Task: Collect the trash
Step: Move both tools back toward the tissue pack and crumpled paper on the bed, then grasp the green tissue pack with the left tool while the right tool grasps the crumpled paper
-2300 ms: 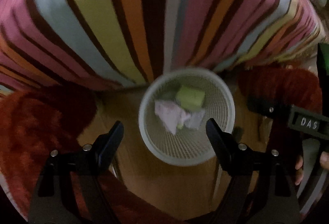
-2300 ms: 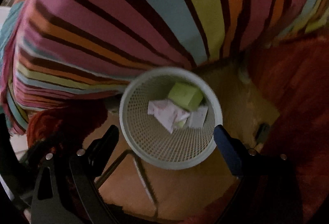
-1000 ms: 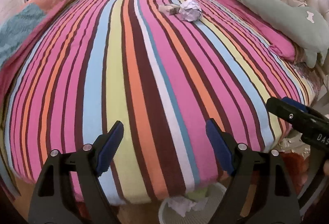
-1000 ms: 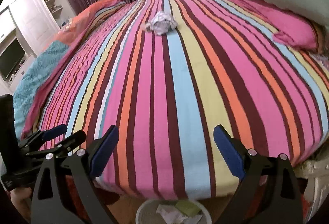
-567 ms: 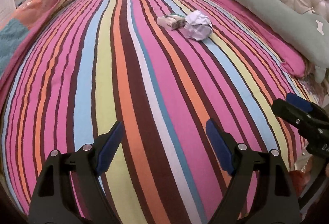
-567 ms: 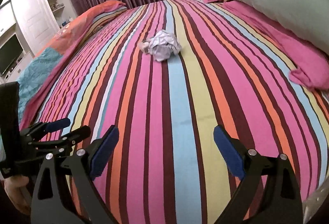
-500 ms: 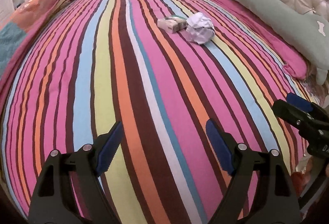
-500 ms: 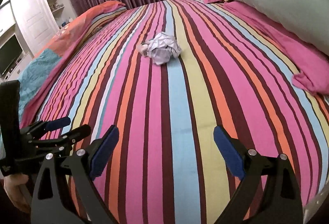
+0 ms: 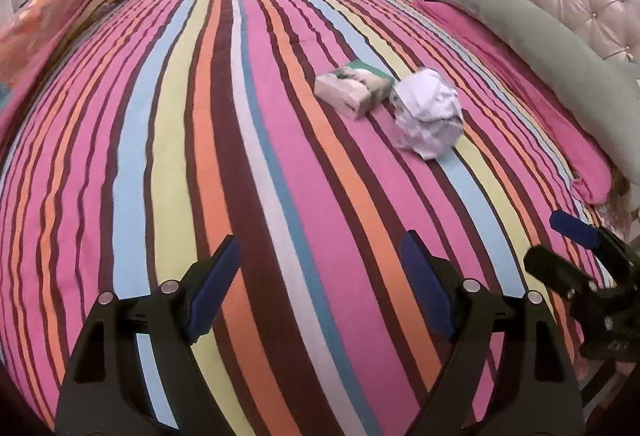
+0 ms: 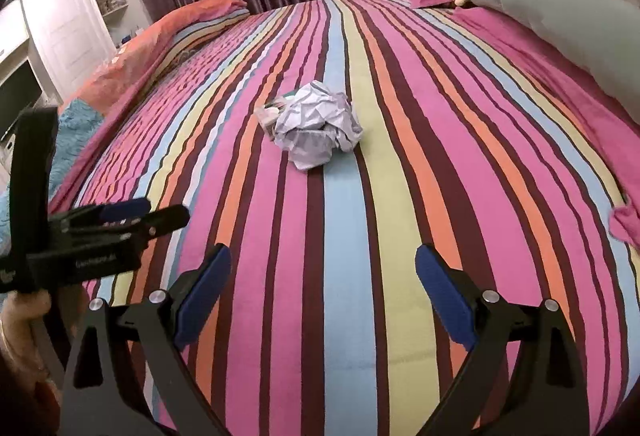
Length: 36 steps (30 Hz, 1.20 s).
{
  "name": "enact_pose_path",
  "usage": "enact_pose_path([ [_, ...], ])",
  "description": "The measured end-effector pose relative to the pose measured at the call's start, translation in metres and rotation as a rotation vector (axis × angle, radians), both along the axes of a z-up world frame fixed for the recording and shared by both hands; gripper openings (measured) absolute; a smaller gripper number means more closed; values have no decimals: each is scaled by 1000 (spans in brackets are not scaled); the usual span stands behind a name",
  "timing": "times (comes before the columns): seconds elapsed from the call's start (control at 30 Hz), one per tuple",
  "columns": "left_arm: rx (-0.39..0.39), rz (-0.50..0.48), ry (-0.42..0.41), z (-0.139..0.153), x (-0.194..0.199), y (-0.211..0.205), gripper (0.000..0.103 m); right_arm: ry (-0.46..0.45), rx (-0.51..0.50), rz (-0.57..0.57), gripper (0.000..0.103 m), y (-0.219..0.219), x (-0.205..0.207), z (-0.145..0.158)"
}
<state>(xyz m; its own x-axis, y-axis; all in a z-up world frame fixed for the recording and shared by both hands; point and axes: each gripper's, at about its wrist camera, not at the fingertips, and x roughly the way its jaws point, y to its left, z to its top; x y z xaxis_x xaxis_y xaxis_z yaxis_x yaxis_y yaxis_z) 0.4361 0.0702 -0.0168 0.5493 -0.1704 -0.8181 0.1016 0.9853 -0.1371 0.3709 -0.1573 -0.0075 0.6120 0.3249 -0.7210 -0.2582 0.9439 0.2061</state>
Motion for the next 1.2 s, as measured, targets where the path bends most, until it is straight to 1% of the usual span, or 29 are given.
enact_pose_path([
  [0.07, 7, -9, 1, 0, 13, -1, 80, -2, -8, 8, 89, 3, 8, -1],
  [0.23, -27, -42, 4, 1, 47, -5, 80, -2, -20, 23, 89, 8, 25, -4],
  [0.43, -40, -86, 36, -6, 87, -14, 80, -11, -52, 64, 89, 13, 50, -6],
  [0.63, 1, -178, 34, -5, 117, -25, 80, 5, -53, 124, 89, 18, 70, -10],
  [0.7, 1, -205, 36, -5, 125, -27, 80, 5, -54, 147, 89, 21, 74, -11],
  [0.8, -6, -250, 59, -9, 136, -28, 80, 4, -63, 173, 89, 23, 79, -13],
  [0.87, 14, -274, 67, -12, 143, -30, 80, 4, -64, 179, 89, 24, 83, -15],
  [0.97, 40, -303, 75, -18, 151, -35, 80, 8, -60, 178, 89, 25, 89, -18],
  [1.2, 91, -313, 91, -27, 166, -49, 80, -3, -87, 167, 89, 32, 104, -25],
])
